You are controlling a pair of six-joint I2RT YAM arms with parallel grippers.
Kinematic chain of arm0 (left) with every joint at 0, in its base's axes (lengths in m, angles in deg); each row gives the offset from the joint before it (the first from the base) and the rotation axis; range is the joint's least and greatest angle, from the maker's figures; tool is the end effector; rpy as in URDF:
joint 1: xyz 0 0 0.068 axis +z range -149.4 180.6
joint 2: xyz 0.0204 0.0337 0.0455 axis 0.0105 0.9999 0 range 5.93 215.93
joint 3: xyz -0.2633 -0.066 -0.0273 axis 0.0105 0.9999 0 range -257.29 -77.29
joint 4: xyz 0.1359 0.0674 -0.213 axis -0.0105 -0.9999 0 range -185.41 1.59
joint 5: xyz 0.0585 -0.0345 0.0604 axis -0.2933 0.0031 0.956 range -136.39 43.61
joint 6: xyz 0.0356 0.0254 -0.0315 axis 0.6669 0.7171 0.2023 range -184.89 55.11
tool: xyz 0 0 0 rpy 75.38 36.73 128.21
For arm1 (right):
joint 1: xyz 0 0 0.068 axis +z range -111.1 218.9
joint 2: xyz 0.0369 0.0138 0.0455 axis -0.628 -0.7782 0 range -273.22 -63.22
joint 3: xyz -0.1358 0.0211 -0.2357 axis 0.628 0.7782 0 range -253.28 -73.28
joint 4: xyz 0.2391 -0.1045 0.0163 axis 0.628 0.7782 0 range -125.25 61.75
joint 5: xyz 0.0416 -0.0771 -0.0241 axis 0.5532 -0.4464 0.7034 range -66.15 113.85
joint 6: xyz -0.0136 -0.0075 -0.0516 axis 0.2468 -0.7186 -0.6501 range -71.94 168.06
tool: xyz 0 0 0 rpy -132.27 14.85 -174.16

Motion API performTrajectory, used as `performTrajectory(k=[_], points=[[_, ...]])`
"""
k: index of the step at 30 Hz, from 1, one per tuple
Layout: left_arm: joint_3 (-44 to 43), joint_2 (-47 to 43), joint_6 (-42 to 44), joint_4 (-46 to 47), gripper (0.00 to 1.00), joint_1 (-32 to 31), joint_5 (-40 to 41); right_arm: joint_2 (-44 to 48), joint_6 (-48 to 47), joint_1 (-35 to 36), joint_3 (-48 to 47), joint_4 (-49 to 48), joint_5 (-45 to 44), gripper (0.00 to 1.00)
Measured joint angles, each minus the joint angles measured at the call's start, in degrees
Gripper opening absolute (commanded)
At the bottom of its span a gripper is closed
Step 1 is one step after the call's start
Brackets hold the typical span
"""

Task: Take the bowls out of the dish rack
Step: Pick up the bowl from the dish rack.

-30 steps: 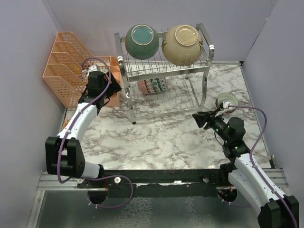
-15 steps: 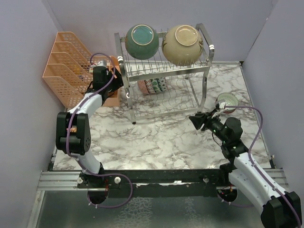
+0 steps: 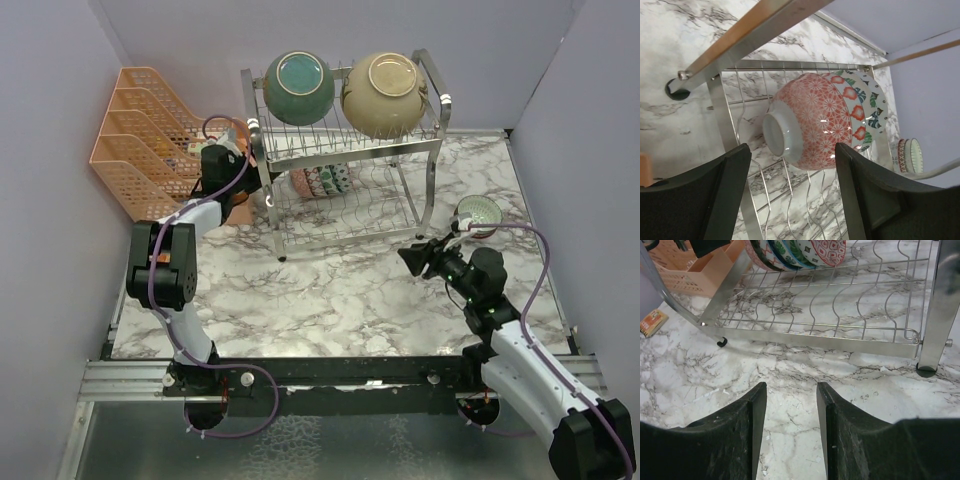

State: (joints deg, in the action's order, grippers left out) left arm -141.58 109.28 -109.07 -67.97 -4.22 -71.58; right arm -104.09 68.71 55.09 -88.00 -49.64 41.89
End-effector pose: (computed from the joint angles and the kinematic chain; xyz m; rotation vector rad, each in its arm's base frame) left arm 0.4070 -0.0494 0.2287 -0.3647 1.9559 -0.9847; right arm 0.1624 0.0586 0.2102 -0.1634 1.8191 0.7384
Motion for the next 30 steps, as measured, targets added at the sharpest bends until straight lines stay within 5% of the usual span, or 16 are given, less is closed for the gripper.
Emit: performTrajectory(k=[30], points=[[1.81, 7.02, -6.32, 14.93, 0.94, -1.66, -4.39, 4.76, -2.27, 0.0, 0.0, 6.71, -3.02, 0.45]])
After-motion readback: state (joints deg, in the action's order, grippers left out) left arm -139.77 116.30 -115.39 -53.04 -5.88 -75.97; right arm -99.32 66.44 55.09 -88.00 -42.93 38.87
